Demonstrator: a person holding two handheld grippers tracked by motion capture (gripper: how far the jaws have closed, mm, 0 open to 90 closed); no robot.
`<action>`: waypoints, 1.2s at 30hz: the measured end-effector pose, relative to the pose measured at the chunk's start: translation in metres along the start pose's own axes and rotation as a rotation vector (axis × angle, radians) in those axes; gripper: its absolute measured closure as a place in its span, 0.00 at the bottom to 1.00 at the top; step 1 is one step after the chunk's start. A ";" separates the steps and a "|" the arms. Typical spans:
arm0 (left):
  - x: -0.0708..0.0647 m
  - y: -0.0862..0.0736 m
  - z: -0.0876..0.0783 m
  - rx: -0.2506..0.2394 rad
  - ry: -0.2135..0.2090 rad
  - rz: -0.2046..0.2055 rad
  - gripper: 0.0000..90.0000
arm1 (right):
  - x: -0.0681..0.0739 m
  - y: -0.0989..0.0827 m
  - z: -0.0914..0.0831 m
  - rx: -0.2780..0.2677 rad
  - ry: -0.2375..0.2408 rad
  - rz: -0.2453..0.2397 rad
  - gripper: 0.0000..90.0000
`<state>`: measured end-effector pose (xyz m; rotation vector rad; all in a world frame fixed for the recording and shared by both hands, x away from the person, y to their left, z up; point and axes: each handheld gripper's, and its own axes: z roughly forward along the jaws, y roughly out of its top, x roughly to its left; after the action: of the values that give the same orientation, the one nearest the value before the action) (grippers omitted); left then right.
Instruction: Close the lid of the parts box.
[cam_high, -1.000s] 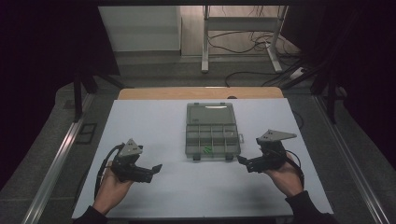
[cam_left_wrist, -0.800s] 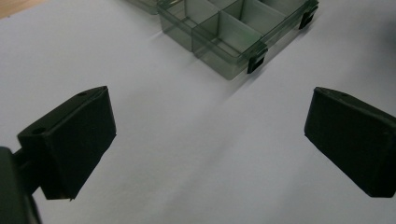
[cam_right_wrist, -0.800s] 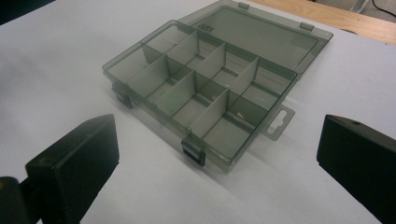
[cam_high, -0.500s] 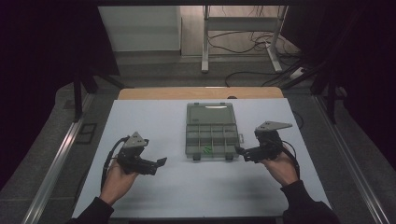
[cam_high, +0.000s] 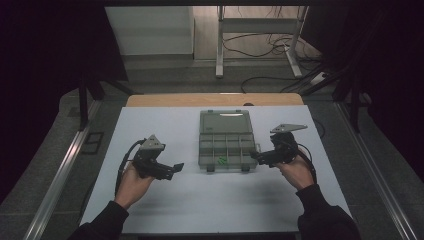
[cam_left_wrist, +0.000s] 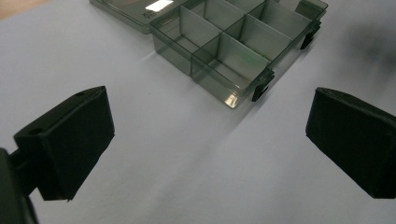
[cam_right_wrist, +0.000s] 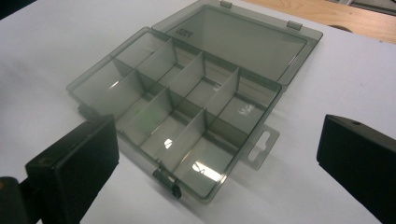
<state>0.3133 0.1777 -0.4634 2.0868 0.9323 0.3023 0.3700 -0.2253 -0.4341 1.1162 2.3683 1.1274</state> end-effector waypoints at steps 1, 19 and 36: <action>0.001 0.001 0.002 0.005 -0.005 -0.004 0.02 | -0.001 0.001 0.001 -0.001 -0.002 0.000 0.00; 0.007 0.021 0.028 -0.011 -0.029 0.017 0.00 | -0.015 0.018 0.028 -0.004 -0.022 0.031 0.00; 0.015 0.033 0.047 0.022 -0.015 0.016 0.00 | -0.026 0.033 0.054 0.039 -0.023 0.023 0.00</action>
<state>0.3646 0.1477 -0.4701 2.1147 0.9142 0.2848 0.4336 -0.2031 -0.4458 1.1662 2.3753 1.0740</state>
